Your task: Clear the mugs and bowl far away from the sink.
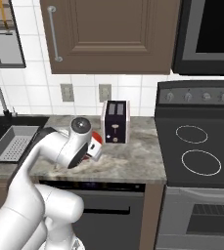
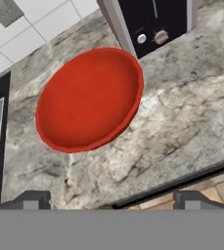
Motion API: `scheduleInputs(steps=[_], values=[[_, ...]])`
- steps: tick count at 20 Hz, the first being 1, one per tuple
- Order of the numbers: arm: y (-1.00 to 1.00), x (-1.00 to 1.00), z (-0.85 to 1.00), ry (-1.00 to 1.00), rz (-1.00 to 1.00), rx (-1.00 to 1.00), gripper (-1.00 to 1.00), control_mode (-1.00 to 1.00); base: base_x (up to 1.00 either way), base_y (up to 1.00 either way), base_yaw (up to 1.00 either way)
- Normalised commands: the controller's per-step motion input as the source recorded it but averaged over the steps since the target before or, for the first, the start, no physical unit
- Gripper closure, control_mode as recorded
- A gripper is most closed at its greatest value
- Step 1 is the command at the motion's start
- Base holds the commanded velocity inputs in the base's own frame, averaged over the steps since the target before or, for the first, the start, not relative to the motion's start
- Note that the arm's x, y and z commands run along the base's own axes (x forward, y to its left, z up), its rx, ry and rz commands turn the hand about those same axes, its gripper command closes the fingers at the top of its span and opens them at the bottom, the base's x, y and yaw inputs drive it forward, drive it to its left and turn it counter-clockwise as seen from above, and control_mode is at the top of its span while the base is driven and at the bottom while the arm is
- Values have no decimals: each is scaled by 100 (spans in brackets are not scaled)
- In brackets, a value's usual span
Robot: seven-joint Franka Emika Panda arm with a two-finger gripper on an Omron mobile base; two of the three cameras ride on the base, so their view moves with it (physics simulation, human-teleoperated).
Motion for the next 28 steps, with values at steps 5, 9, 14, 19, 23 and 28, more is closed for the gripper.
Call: scheduleInputs(steps=[5,9,14,19,23,28], values=[[0,28,-22,0,0,0,-100,-100,0,0,0],[0,24,-21,0,0,0,-100,-100,0,0,0],[0,21,-16,8,-1,5,-100,-100,0,0,0],[0,15,-18,11,-1,8,-100,-100,0,0,0],[0,15,-15,10,0,7,-100,-100,0,0,0],[0,22,-16,9,0,6,-100,-100,0,0,0]])
